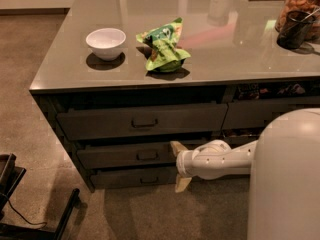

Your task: Open middle drawer

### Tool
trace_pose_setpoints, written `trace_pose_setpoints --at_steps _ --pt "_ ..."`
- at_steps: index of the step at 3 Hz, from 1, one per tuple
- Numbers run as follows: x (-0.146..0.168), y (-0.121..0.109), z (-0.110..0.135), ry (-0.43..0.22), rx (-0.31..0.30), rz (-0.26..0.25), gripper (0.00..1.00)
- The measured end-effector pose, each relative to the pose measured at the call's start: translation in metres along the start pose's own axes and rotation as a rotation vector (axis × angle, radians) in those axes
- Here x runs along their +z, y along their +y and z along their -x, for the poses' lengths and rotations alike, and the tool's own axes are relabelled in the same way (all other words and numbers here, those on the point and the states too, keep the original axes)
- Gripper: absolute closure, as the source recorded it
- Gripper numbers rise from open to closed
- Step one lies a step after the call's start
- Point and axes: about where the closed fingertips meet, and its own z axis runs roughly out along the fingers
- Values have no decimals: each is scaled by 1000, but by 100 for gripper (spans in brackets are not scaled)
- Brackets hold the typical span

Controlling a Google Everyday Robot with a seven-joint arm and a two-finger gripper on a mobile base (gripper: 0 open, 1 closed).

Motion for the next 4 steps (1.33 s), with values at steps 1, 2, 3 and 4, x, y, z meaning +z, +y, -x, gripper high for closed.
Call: trace_pose_setpoints --at_steps 1,2,3,4 --pt "9 -6 -3 -15 30 -21 0" --pt "21 -16 -1 -39 49 -41 0" --pt "38 -24 5 -62 54 -40 0" --pt "58 -35 10 -78 50 -9 0"
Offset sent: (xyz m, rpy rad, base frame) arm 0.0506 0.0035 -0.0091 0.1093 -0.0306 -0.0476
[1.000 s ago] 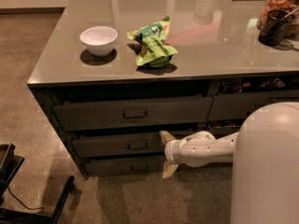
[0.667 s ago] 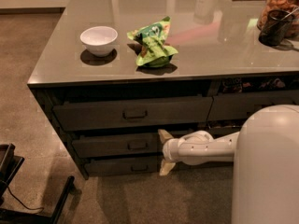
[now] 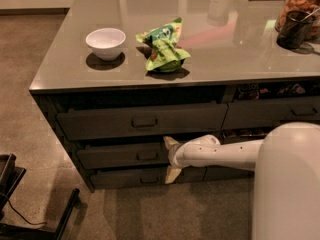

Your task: Open middle drawer

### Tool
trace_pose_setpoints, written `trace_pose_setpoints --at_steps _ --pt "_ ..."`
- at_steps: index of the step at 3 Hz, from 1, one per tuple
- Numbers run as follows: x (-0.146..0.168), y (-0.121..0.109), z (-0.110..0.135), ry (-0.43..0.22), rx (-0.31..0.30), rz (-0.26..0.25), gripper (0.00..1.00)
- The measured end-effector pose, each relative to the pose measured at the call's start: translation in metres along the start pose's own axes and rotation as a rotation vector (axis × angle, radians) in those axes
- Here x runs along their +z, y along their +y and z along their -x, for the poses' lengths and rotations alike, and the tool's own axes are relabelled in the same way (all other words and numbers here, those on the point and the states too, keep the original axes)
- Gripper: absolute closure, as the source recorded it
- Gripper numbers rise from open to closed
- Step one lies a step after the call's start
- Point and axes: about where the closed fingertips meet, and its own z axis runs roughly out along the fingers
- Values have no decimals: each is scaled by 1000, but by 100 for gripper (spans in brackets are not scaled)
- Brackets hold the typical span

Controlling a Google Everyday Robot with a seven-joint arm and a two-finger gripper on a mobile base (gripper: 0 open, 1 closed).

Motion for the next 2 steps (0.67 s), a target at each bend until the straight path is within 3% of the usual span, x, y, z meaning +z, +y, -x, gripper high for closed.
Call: trace_pose_setpoints --at_steps 2 --pt "30 -28 -18 10 12 77 0"
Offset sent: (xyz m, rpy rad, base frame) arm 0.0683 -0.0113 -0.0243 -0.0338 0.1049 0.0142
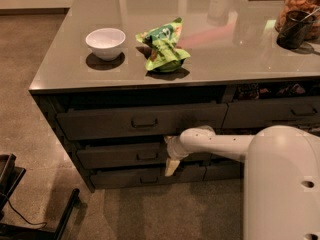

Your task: Open middle drawer

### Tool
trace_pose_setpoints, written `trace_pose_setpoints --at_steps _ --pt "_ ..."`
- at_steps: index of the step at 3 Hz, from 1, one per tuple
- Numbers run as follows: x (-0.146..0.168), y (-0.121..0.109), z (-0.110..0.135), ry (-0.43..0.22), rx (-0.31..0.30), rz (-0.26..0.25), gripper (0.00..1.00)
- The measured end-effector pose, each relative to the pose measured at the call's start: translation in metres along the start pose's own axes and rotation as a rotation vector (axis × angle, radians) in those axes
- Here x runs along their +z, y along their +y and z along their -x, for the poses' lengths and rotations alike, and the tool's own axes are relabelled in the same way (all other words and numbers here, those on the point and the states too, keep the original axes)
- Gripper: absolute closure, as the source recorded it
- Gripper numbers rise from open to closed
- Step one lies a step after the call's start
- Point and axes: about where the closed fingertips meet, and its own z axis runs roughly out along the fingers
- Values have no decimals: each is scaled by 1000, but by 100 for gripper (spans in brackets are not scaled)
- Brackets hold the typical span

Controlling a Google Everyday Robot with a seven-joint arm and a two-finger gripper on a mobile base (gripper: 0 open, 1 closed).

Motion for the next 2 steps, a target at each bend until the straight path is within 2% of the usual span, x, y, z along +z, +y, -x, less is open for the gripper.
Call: trace_pose_setpoints --at_steps 1,2 --pt "6 -10 -10 15 8 10 19" --pt "6 -11 -10 15 8 8 42"
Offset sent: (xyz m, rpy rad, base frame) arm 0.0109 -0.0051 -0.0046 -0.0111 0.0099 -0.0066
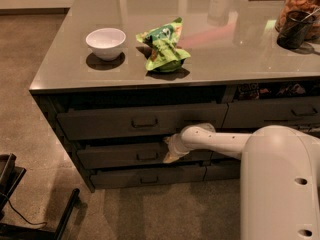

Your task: Open middle drawer

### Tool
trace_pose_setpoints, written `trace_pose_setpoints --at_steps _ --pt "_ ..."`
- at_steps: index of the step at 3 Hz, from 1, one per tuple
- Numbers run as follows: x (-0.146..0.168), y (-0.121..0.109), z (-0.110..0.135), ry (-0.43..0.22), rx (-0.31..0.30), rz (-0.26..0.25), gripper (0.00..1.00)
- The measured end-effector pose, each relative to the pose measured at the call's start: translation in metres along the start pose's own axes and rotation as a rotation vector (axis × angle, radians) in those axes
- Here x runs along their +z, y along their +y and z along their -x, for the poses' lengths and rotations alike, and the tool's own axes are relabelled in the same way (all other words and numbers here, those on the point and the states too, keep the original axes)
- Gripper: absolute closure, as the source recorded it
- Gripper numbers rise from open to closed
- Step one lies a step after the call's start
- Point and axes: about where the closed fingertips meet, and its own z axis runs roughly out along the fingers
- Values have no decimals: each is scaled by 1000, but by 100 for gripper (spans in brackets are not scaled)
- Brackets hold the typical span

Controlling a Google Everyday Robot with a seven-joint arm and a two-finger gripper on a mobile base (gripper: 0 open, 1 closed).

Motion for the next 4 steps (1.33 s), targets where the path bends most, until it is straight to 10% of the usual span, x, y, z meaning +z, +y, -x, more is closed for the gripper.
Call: trace_pose_setpoints --at_steps 2,4 --pt "0 0 0 0 0 0 88" --pt "-1 2 1 -2 -3 9 100"
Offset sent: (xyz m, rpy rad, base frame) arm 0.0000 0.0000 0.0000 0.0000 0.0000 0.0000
